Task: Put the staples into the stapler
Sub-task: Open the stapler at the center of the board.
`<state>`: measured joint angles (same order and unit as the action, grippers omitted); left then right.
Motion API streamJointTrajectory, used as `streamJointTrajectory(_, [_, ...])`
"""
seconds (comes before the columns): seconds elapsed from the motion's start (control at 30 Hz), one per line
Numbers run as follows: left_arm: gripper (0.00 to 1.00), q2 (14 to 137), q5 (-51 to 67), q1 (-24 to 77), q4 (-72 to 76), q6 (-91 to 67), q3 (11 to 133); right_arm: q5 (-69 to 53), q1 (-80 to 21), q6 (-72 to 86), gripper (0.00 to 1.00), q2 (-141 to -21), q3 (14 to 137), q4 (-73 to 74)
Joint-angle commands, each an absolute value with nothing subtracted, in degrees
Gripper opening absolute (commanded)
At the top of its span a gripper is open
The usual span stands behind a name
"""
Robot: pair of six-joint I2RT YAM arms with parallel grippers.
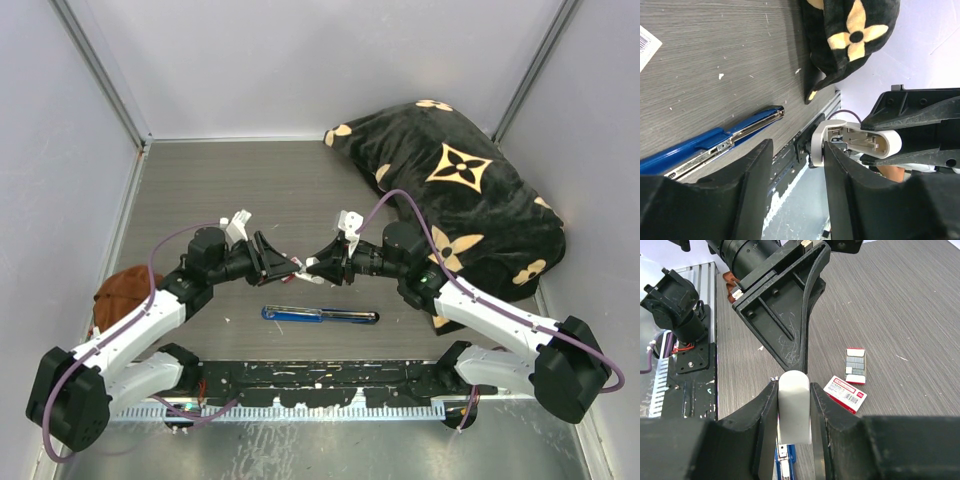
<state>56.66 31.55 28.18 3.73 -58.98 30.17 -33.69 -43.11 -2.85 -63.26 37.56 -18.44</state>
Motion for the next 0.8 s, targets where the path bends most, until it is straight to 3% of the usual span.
streamJointTrajectory(0.0, [0.43, 57.03, 34.46, 28.74, 8.54, -59.75, 30.32, -33.74, -43.04, -2.57, 0.06, -62.10, 39.66, -24.14])
streamJointTrajectory(0.1, [0.35, 57.78, 36.52, 28.81, 13.62, -62.75, 29.14, -32.87, -42.98, -2.55, 0.06, -61.65, 39.05, -24.78])
streamJointTrajectory(0.37, [0.02, 59.54, 38.97, 28.74, 25.58, -71.10, 24.52, -28.29, -42.69, 0.86, 0.03, -57.08, 33.26, -33.99])
streamJointTrajectory(0.5, [0.00, 56.88, 35.42, 28.61, 23.43, -71.10, 23.39, -25.55, -42.13, 2.18, 0.04, -54.32, 29.92, -38.08])
streamJointTrajectory(0.77, [0.00, 49.93, 31.65, 26.10, 22.33, -74.19, 21.23, -20.00, -40.85, 4.88, 0.15, -50.71, 21.16, -43.32])
